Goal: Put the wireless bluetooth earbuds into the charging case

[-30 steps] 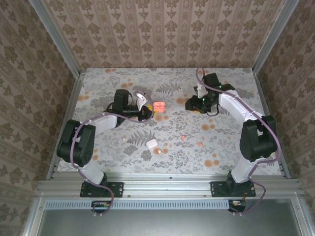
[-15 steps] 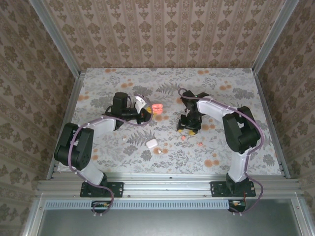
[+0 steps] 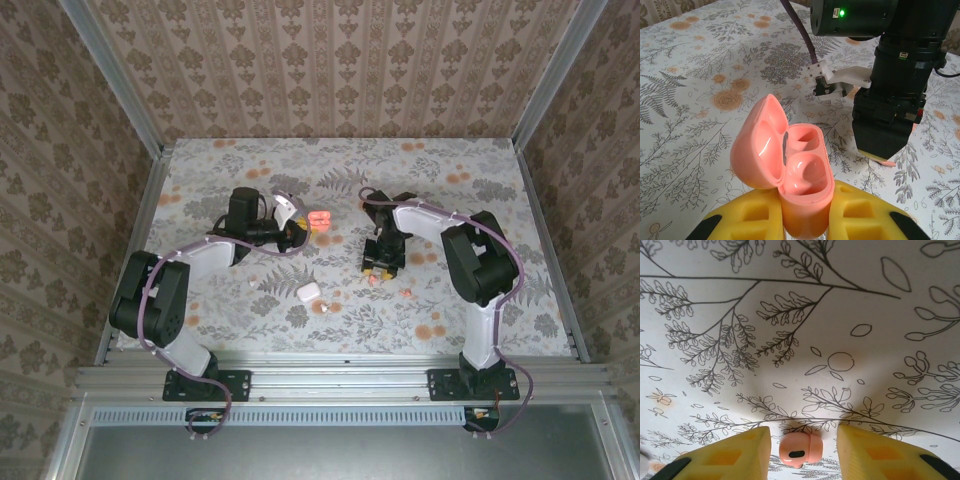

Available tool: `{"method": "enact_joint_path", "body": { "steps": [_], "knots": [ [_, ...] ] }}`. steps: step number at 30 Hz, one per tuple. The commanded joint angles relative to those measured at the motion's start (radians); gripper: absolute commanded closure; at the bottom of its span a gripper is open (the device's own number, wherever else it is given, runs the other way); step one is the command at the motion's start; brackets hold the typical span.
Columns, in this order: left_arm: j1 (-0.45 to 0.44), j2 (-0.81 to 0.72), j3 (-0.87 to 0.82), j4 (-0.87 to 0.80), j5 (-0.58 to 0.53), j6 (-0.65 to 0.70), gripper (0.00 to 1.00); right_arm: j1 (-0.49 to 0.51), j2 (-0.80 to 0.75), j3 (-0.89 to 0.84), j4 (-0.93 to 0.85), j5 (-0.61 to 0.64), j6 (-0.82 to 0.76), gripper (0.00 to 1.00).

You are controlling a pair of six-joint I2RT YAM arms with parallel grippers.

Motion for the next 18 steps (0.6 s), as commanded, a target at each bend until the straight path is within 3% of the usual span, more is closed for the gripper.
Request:
{"method": "enact_joint_path", "body": {
  "steps": [1, 18],
  "knots": [
    [0.002, -0.018, 0.011, -0.005, 0.019, 0.0, 0.9, 0.011, 0.014, -0.014, -0.017, 0.007, 0.021, 0.61],
    [0.003, -0.022, 0.015, -0.021, 0.011, 0.004, 0.91, 0.023, 0.001, -0.027, -0.005, -0.002, 0.032, 0.74]
  ]
}}
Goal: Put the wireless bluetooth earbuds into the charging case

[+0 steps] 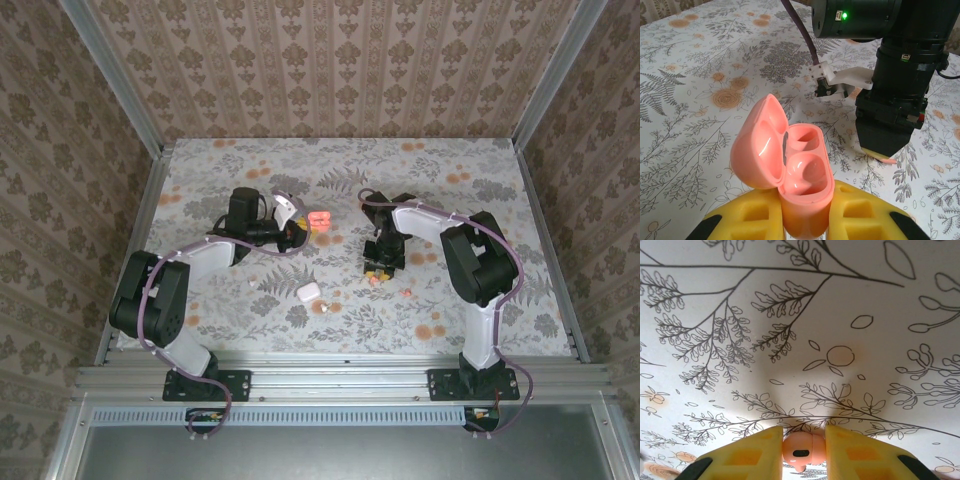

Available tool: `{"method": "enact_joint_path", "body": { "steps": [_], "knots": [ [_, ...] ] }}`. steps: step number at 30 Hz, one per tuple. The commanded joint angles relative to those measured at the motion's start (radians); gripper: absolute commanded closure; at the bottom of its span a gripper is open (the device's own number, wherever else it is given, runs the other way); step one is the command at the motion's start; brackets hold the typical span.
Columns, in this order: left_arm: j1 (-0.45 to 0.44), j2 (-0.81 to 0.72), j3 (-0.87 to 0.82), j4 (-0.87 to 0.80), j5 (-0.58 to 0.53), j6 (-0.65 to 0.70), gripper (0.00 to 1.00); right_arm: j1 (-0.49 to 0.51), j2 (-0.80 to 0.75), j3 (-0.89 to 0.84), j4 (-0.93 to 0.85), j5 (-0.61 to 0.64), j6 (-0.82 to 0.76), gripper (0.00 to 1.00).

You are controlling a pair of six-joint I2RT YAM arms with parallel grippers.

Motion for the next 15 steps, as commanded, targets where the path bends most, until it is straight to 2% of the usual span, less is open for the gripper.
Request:
{"method": "enact_joint_path", "body": {
  "steps": [1, 5, 9, 15],
  "knots": [
    [0.002, -0.021, 0.013, -0.015, 0.008, 0.004, 0.91, 0.016, -0.005, -0.022, -0.005, -0.004, 0.029, 0.75],
    [0.002, -0.014, 0.007, -0.007, -0.002, 0.005, 0.91, 0.016, -0.047, -0.047, 0.025, 0.003, 0.047, 0.76],
    [0.003, 0.021, -0.012, 0.078, 0.009, -0.035, 0.91, 0.016, -0.109, -0.076, 0.08, 0.026, 0.053, 0.75],
    [-0.017, 0.081, -0.034, 0.176, -0.003, -0.067, 0.92, 0.016, -0.223, -0.184, 0.294, 0.038, 0.088, 0.75]
  ]
}}
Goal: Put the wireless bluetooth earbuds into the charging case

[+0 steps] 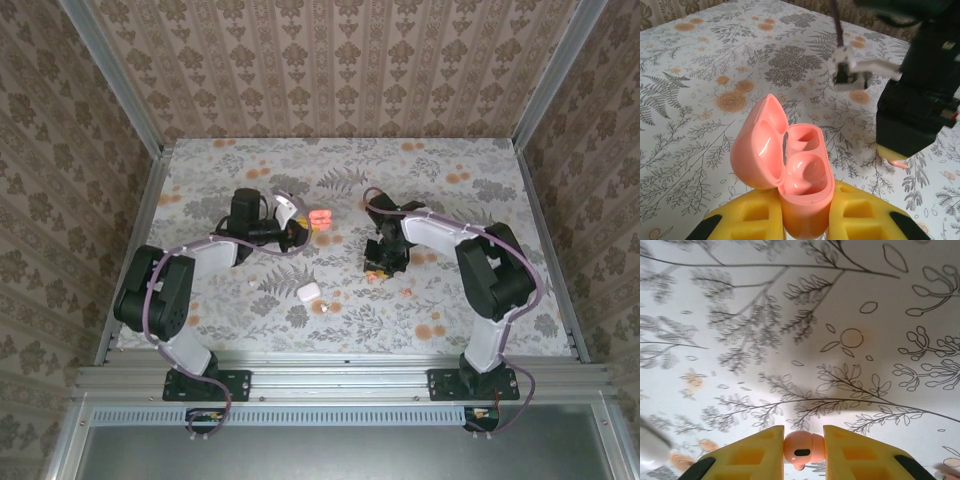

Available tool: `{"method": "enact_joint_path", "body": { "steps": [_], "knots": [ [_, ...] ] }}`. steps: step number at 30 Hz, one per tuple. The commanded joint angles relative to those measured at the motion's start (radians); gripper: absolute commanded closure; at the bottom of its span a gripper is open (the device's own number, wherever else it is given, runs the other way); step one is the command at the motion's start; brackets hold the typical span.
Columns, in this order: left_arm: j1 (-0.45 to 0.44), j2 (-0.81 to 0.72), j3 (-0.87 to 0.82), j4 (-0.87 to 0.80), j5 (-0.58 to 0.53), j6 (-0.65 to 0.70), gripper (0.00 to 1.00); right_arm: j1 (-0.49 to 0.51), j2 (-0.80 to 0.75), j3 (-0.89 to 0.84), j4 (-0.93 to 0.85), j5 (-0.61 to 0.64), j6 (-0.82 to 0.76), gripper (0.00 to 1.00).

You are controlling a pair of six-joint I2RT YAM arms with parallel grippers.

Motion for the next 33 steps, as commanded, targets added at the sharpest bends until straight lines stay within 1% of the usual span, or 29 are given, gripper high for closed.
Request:
{"method": "enact_joint_path", "body": {
  "steps": [1, 7, 13, 17, 18, 21, 33],
  "knots": [
    [-0.016, 0.034, -0.024, 0.083, -0.005, -0.031, 0.92, 0.005, -0.08, -0.056, 0.157, 0.027, 0.045, 0.76],
    [-0.032, 0.083, -0.041, 0.165, -0.039, -0.043, 0.92, 0.006, -0.177, -0.154, 0.382, 0.054, 0.097, 0.75],
    [-0.058, 0.134, -0.026, 0.191, -0.067, -0.022, 0.92, 0.012, -0.256, -0.217, 0.563, 0.078, 0.129, 0.75],
    [-0.058, 0.157, -0.019, 0.204, -0.076, -0.014, 0.92, 0.014, -0.277, -0.216, 0.606, 0.092, 0.145, 0.74],
    [-0.09, 0.159, -0.018, 0.204, -0.08, -0.008, 0.92, 0.017, -0.283, -0.218, 0.631, 0.09, 0.152, 0.74],
    [-0.1, 0.164, -0.01, 0.199, -0.089, 0.006, 0.92, 0.03, -0.293, -0.219, 0.695, 0.096, 0.159, 0.74],
    [-0.105, 0.17, -0.018, 0.267, -0.099, -0.043, 0.92, 0.095, -0.231, -0.181, 0.831, 0.126, 0.149, 0.74]
  ]
}}
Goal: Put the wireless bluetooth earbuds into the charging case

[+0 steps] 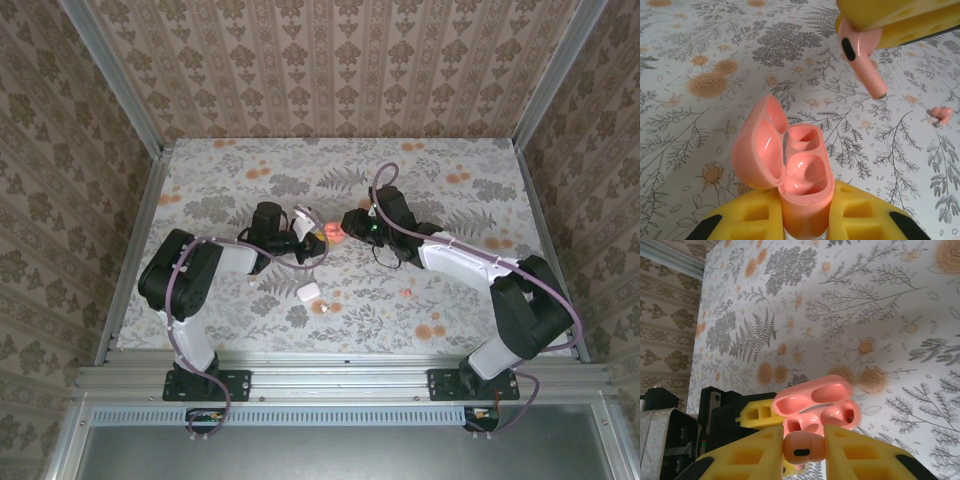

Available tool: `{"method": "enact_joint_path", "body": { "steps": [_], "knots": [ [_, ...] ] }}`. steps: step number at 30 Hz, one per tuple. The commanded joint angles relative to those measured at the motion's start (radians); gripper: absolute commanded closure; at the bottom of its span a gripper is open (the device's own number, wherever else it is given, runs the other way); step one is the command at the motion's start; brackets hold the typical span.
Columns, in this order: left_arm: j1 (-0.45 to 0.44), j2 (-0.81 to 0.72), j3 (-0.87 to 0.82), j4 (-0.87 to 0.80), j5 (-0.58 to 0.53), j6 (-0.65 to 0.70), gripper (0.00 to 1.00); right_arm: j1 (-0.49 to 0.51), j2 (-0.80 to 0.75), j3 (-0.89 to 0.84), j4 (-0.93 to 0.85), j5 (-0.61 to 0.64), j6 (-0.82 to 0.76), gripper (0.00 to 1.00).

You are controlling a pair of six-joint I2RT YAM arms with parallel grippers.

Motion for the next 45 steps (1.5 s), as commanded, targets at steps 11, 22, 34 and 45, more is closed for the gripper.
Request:
{"method": "enact_joint_path", "body": {
  "steps": [11, 22, 34, 45],
  "knots": [
    [0.001, 0.002, -0.003, 0.128, -0.027, -0.089, 0.92, 0.063, 0.069, 0.031, 0.139, 0.115, 0.034, 0.74],
    [0.004, -0.003, -0.008, 0.162, -0.026, -0.125, 0.92, 0.079, 0.075, 0.004, 0.205, 0.184, 0.039, 0.75],
    [0.004, -0.002, -0.002, 0.177, -0.024, -0.161, 0.92, 0.094, 0.066, -0.025, 0.269, 0.249, 0.033, 0.75],
    [0.004, -0.003, 0.002, 0.214, -0.01, -0.199, 0.92, 0.102, 0.097, -0.028, 0.3, 0.282, 0.034, 0.75]
  ]
}}
